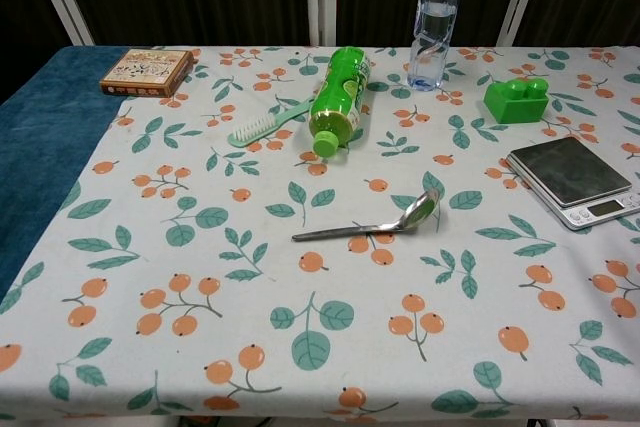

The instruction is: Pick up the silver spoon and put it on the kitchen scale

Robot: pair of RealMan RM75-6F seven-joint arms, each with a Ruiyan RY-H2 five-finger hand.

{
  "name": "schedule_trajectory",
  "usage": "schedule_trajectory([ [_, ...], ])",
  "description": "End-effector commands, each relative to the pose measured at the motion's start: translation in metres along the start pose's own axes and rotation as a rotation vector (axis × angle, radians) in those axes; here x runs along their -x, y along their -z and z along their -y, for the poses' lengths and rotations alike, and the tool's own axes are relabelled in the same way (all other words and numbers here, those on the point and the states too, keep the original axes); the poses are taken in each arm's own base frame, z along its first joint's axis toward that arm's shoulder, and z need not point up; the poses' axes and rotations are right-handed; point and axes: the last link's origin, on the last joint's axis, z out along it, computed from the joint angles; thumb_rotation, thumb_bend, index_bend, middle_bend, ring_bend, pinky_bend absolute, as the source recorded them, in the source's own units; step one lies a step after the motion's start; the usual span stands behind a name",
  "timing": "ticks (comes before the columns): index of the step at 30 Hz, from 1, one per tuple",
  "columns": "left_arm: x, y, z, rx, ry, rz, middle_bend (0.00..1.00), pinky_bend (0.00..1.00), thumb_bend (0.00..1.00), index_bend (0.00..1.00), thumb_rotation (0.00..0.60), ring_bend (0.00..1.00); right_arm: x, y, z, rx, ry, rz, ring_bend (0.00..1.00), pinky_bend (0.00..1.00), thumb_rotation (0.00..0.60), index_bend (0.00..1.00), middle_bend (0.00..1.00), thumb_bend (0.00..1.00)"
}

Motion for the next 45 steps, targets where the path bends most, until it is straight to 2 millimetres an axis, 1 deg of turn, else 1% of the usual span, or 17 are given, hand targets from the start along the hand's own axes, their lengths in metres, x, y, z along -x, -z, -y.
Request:
schedule_trajectory([
  [1,0.001,0.002,0.0,-0.003,0.008,0.001,0.03,0.0,0.03,0.03,0.6,0.0,0.007,-0.012,0.008,-0.025,-0.013,0.025,0.0,0.0,0.6,0.0,0.33,0.39],
  [13,0.002,0.003,0.004,-0.011,0.009,0.003,0.03,0.0,0.03,0.03,0.6,0.0,0.032,-0.046,0.025,-0.073,-0.023,0.067,0.0,0.0,0.6,0.0,0.32,0.52],
  [18,0.003,0.003,0.005,-0.012,0.011,0.006,0.03,0.0,0.03,0.03,0.6,0.0,0.039,-0.054,0.033,-0.094,-0.027,0.089,0.0,0.0,0.6,0.0,0.31,0.53],
  [22,0.003,0.003,0.007,-0.015,0.012,0.003,0.03,0.0,0.03,0.03,0.6,0.0,0.043,-0.058,0.038,-0.108,-0.033,0.105,0.0,0.0,0.6,0.0,0.29,0.54],
  [25,0.003,0.003,0.008,-0.017,0.013,0.003,0.03,0.0,0.03,0.03,0.6,0.0,0.045,-0.06,0.042,-0.124,-0.03,0.115,0.0,0.0,0.6,0.0,0.27,0.57],
  [30,0.003,0.005,0.009,-0.022,0.015,0.002,0.03,0.0,0.03,0.03,0.6,0.0,0.05,-0.063,0.047,-0.137,-0.028,0.128,0.0,0.0,0.6,0.0,0.26,0.62],
  [36,0.003,0.006,0.01,-0.026,0.018,0.002,0.03,0.0,0.03,0.03,0.6,0.0,0.054,-0.063,0.049,-0.135,-0.028,0.138,0.0,0.0,0.6,0.0,0.26,0.63],
  [45,0.004,0.005,0.01,-0.025,0.018,0.002,0.03,0.0,0.03,0.03,0.6,0.0,0.056,-0.066,0.052,-0.147,-0.021,0.15,0.0,0.0,0.6,0.0,0.26,0.63],
])
